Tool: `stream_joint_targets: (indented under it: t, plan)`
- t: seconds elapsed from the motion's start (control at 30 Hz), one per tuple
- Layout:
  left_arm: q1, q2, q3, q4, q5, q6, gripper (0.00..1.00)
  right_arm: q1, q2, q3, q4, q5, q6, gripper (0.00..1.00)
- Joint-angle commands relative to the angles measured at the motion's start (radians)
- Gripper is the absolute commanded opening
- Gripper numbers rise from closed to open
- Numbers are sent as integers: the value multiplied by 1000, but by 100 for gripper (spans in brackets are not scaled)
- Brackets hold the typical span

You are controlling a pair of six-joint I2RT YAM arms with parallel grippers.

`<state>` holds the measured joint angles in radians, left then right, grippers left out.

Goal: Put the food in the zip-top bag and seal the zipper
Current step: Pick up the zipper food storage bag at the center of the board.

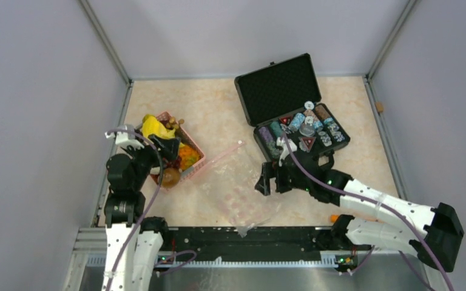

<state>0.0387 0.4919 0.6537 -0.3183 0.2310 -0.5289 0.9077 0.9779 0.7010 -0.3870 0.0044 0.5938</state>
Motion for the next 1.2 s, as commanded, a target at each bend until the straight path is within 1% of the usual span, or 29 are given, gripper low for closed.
stream_joint_targets:
  t: [0.0,0.1,0.2,0.3,0.33,0.43,0.5,0.63,0.7,0.73,0.77,0.83,0.87,0.97,1.03,1.1,1.13,1.17]
  plan:
    - [4,-85,-40,116,175,27,99,108,-70,-93,42,226,232,91]
    - [5,-100,-46,113,210,41,99,171,-95,-129,22,319,329,91]
    - [6,-91,-46,94,247,68,99,223,-88,-146,7,372,423,86]
    - [5,-77,-42,71,258,73,99,297,-89,-170,-23,490,559,85]
    - [5,-74,-40,68,264,73,99,306,-89,-186,-21,504,598,85]
    - [5,-71,-41,65,276,73,99,306,-80,-241,85,487,623,85]
    - [5,-72,-39,62,274,73,99,307,-61,-254,108,493,644,85]
    - [6,-71,-42,49,281,73,99,307,-29,-258,120,524,674,77]
    - [6,-67,-48,57,283,67,99,307,-23,-267,145,543,678,61]
    - [5,-64,-49,61,282,58,99,306,-20,-267,164,541,664,58]
    - [5,-62,-49,62,281,48,99,306,-18,-269,178,535,654,58]
    - [6,-57,-46,63,287,34,99,307,-9,-279,200,522,646,63]
    - [5,-54,-46,64,290,32,99,306,-3,-285,198,523,660,64]
    - [5,-46,-52,65,289,27,99,306,8,-294,197,530,679,62]
    - [6,-42,-52,65,293,27,99,306,-2,-246,117,557,665,60]
    - [5,-41,-44,56,296,31,99,306,-19,-187,14,605,609,65]
    - [5,-40,-43,51,297,35,99,307,-30,-173,9,623,552,68]
    - [4,-42,-43,49,293,36,99,300,-39,-167,32,620,456,74]
